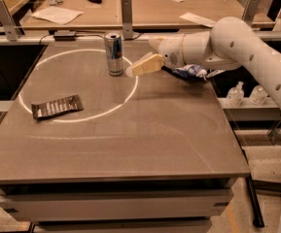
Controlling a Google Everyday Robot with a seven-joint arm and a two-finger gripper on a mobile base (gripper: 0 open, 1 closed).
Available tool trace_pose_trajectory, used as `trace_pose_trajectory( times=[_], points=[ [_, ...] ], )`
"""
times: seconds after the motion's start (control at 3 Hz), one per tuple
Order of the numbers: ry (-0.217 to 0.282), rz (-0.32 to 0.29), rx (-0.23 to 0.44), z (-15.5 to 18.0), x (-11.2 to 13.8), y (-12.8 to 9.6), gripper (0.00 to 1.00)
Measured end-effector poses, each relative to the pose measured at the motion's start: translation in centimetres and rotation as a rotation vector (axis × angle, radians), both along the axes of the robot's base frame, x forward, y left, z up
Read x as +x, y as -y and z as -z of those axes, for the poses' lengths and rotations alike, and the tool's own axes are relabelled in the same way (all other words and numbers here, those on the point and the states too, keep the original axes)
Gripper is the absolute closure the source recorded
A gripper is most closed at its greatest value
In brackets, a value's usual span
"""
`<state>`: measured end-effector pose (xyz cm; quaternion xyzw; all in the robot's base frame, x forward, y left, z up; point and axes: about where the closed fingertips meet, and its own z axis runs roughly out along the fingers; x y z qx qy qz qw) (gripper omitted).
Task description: Pick redbull can
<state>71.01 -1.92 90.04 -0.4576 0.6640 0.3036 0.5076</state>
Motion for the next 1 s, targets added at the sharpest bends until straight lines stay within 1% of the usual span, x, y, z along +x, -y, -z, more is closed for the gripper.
trace_pose_trajectory(
  times=[0.33, 0.67, 1.0],
  points=[
    [0.001, -0.071, 0.025, 0.2, 0.7, -2.7, 0.00],
    [-0.002, -0.121, 0.050, 0.5, 1.4, -4.7, 0.00],
    [-0.003, -0.156, 0.069, 1.1, 1.9, -5.8, 0.00]
  ],
)
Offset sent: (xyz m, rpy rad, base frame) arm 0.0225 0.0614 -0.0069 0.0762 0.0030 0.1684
